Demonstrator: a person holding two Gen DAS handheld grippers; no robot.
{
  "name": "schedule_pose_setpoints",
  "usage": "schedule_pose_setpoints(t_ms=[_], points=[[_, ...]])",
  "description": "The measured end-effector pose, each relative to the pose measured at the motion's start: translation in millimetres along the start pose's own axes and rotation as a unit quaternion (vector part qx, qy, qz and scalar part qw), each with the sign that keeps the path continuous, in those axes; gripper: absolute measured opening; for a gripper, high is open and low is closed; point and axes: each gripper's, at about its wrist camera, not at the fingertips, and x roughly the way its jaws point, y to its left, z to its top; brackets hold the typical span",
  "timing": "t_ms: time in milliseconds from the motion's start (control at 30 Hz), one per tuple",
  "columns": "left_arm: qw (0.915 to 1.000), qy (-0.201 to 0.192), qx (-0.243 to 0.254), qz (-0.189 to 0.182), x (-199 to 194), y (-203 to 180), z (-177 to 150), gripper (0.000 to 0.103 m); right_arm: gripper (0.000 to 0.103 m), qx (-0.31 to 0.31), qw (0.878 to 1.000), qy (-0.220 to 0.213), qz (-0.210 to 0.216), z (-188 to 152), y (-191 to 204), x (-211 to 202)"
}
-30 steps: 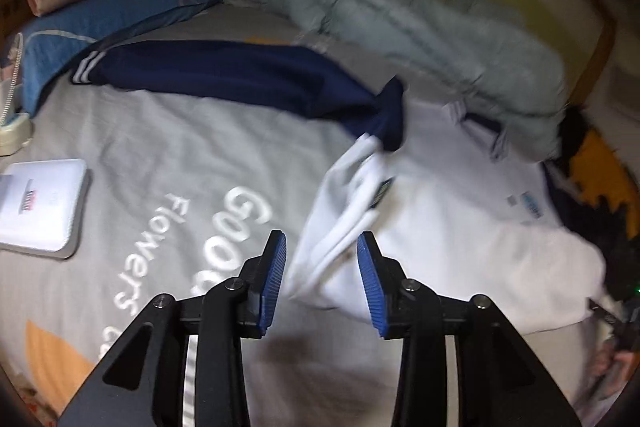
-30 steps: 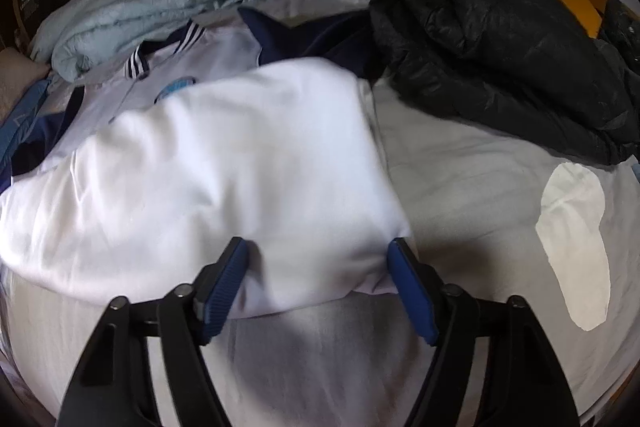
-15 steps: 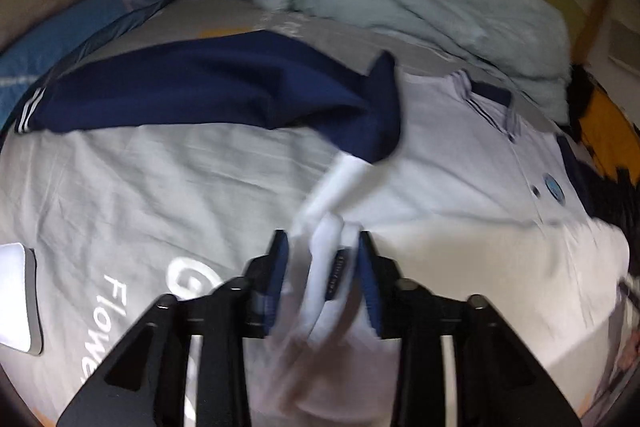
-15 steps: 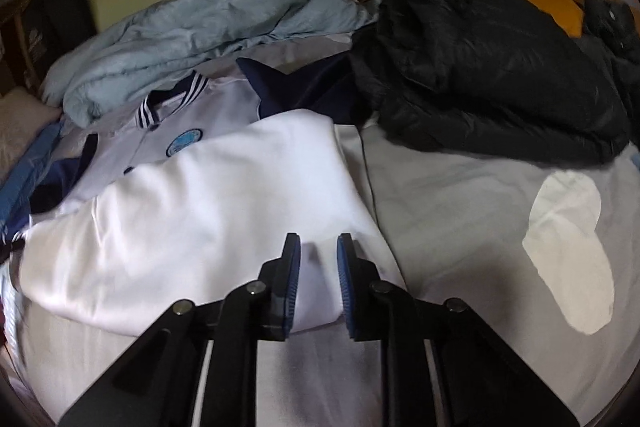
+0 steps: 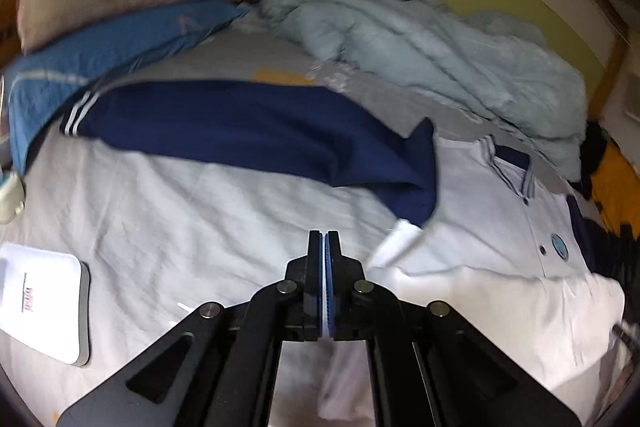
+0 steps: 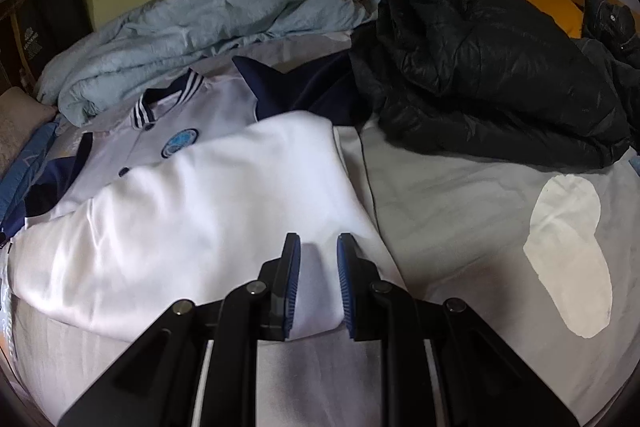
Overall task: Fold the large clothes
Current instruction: 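Grasp the white cuff with the left gripper while the right gripper pinches the fold edge, then open both grippers and lift them off the folded jacket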
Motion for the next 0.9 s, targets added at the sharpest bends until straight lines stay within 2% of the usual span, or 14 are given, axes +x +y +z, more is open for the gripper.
schedule_pose_setpoints(t_ms=[67, 133, 167, 200, 267, 300, 400, 467, 500, 567, 633, 767, 833, 900], points=[[0.9997, -0.006, 0.003, -0.025, -10.2, -12.1, -4.0, 0.001, 0.018, -0.005, 1.000, -0.004, 0.005, -0.3, 3.1, -3.8], [0.9985, -0.010, 0.027, -0.046, -22.4, -27.0, -10.3, 0.004, 0.022, -0.011, 1.000, -0.008, 0.011, -1.2, 6.3, -7.6], [0.9975, -0.014, 0.050, -0.048, -28.3, -36.9, -14.0, 0.013, 0.029, -0.013, 1.000, -0.011, 0.012, -1.3, 7.4, -8.8], [0.9958, -0.022, 0.073, -0.051, -35.3, -45.7, -17.5, 0.028, 0.036, -0.018, 1.000, -0.015, 0.012, -1.7, 9.4, -11.1], [0.9906, -0.046, 0.111, -0.065, -46.2, -62.3, -25.6, 0.040, 0.043, -0.027, 0.999, -0.029, 0.009, -2.2, 13.3, -15.8], [0.9883, -0.061, 0.121, -0.070, -51.9, -67.8, -28.8, 0.040, 0.051, -0.031, 0.999, -0.035, 0.008, -2.1, 15.6, -17.4], [0.9857, -0.097, 0.119, -0.068, -63.7, -71.8, -32.0, 0.041, 0.060, -0.044, 0.998, -0.049, -0.001, -2.0, 21.7, -22.8], [0.9846, -0.105, 0.113, -0.082, -70.3, -71.6, -32.3, 0.041, 0.064, -0.049, 0.997, -0.055, -0.001, -2.3, 23.9, -26.3], [0.9849, -0.107, 0.106, -0.086, -72.6, -71.2, -31.9, 0.041, 0.069, -0.051, 0.997, -0.057, 0.003, -2.5, 24.3, -27.9], [0.9881, -0.114, 0.081, -0.063, -77.2, -68.4, -32.2, 0.043, 0.070, -0.055, 0.996, -0.064, 0.008, -3.4, 25.6, -30.7], [0.9890, -0.118, 0.068, -0.058, -79.5, -64.8, -31.5, 0.045, 0.070, -0.063, 0.996, -0.067, 0.010, -4.3, 27.5, -32.7], [0.9906, -0.101, 0.078, -0.050, -78.7, -66.2, -31.1, 0.045, 0.071, -0.066, 0.995, -0.059, 0.040, -5.3, 30.4, -33.5], [0.9891, -0.100, 0.096, -0.050, -79.7, -70.5, -33.0, 0.051, 0.074, -0.071, 0.993, -0.041, 0.087, -5.4, 31.6, -30.8], [0.9871, -0.114, 0.105, -0.040, -83.5, -74.8, -36.3, 0.065, 0.074, -0.086, 0.990, -0.034, 0.101, -7.4, 37.4, -29.7]])
